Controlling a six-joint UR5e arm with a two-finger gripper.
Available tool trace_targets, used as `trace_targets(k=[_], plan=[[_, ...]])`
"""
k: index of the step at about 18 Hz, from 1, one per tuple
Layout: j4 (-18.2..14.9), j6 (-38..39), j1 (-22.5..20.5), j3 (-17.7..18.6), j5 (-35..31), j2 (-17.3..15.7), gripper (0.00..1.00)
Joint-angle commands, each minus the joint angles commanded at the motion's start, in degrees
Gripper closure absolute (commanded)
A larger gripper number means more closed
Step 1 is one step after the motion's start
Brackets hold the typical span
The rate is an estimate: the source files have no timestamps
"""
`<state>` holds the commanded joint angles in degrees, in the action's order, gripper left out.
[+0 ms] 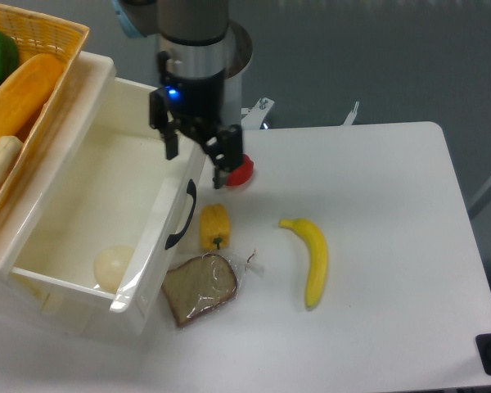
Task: Place the pear in the upper white drawer
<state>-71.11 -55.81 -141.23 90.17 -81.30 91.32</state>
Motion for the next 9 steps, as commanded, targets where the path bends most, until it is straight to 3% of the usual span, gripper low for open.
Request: trace_targets(k=[4,9], plan=[[1.0,-0.7,-5.2,0.4,-0.7,3.6,0.00],[1.1,-5.8,-8.1,0.2,-2.2,9.8,0.00]])
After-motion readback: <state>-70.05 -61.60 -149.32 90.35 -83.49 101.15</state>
